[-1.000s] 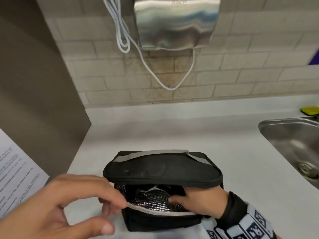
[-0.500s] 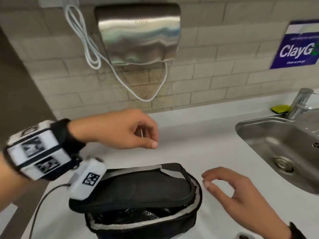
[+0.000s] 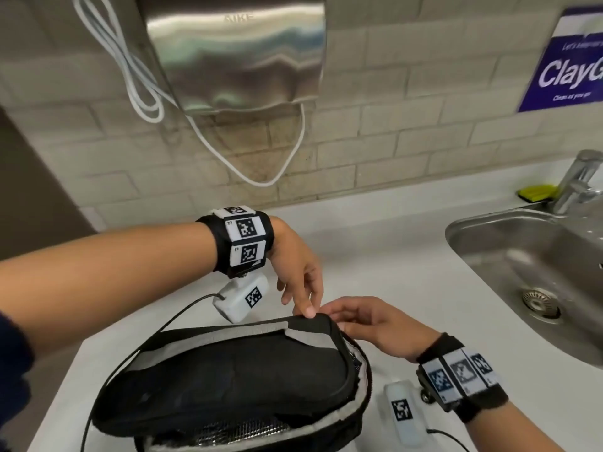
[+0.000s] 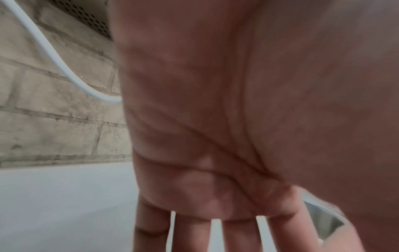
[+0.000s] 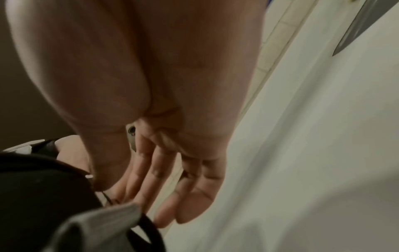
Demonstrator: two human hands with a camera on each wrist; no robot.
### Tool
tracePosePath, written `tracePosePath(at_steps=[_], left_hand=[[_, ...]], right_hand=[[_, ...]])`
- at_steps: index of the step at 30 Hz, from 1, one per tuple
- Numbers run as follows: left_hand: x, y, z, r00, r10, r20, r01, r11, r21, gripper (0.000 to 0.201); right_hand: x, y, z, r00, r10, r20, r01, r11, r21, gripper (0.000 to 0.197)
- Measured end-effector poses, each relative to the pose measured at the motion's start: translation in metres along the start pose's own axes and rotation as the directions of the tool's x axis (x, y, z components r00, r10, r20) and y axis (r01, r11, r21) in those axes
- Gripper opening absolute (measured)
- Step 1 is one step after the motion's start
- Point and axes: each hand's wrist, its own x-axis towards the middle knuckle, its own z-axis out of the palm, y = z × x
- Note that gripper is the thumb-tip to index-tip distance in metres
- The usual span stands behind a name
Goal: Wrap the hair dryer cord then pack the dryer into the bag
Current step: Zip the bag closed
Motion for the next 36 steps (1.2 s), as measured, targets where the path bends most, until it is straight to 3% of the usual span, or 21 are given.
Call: tracePosePath(at_steps=[4, 7, 9, 11, 12, 14, 16, 19, 22, 26, 29, 32, 34, 36], left_hand=[[0.013, -0.002, 0.004, 0.996, 0.061, 0.068, -0.061, 0.998, -0.009, 0.01], [0.017, -0.004, 0.007, 0.991, 0.107, 0.075, -0.104, 0.994, -0.043, 0.015], [0.016, -0.007, 0.008, 0.991, 0.117, 0.061, -0.112, 0.99, -0.08, 0.016], [0.013, -0.011, 0.011, 0.992, 0.12, 0.036, -0.114, 0.984, -0.135, 0.01], [0.011, -0.013, 0.012, 0.993, 0.118, 0.021, -0.113, 0.98, -0.162, 0.007], [0.009, -0.018, 0.014, 0.993, 0.116, -0.006, -0.115, 0.972, -0.205, 0.008], [0.009, -0.02, 0.017, 0.994, 0.106, -0.022, -0.108, 0.967, -0.231, 0.013], [0.007, -0.02, 0.018, 0.995, 0.092, -0.031, -0.097, 0.967, -0.234, 0.014], [0.006, -0.019, 0.018, 0.995, 0.074, -0.06, -0.086, 0.972, -0.217, 0.015], [0.005, -0.02, 0.017, 0.995, 0.042, -0.087, -0.06, 0.974, -0.217, 0.016], [0.004, -0.02, 0.019, 0.995, 0.041, -0.087, -0.061, 0.969, -0.238, 0.014], [0.003, -0.014, 0.022, 0.994, 0.016, -0.11, -0.038, 0.979, -0.198, 0.01], [-0.009, -0.01, 0.024, 0.976, -0.021, -0.216, -0.001, 0.995, -0.104, 0.014], [-0.033, -0.006, 0.025, 0.919, -0.035, -0.393, 0.068, 0.995, 0.072, 0.024]], right_hand=[[0.009, 0.006, -0.002, 0.999, -0.001, 0.047, 0.0, 1.0, 0.027, 0.031], [0.011, 0.004, 0.0, 0.997, -0.03, 0.065, 0.033, 0.999, -0.041, 0.018], [0.01, 0.0, 0.002, 0.998, -0.064, 0.01, 0.065, 0.991, -0.118, 0.014], [0.006, -0.006, 0.002, 0.985, -0.157, -0.077, 0.126, 0.941, -0.313, 0.012], [0.001, -0.01, 0.003, 0.97, -0.22, -0.1, 0.151, 0.874, -0.461, 0.011], [-0.012, -0.018, 0.006, 0.942, -0.328, -0.072, 0.166, 0.641, -0.749, 0.012], [-0.026, -0.028, 0.011, 0.941, -0.336, -0.035, 0.119, 0.427, -0.897, 0.019], [-0.045, -0.041, 0.023, 0.954, -0.295, -0.051, 0.032, 0.27, -0.962, 0.021], [-0.064, -0.051, 0.036, 0.964, -0.26, -0.056, -0.002, 0.204, -0.979, 0.01], [-0.09, -0.055, 0.062, 0.974, -0.216, -0.066, -0.022, 0.197, -0.98, 0.016], [-0.095, -0.051, 0.097, 0.959, -0.231, -0.162, -0.085, 0.312, -0.946, 0.012], [-0.091, -0.041, 0.116, 0.958, -0.167, -0.232, -0.139, 0.435, -0.89, 0.016], [-0.091, -0.036, 0.114, 0.949, -0.139, -0.284, -0.168, 0.539, -0.825, 0.017], [-0.096, -0.033, 0.109, 0.934, -0.149, -0.323, -0.177, 0.593, -0.785, 0.016]])
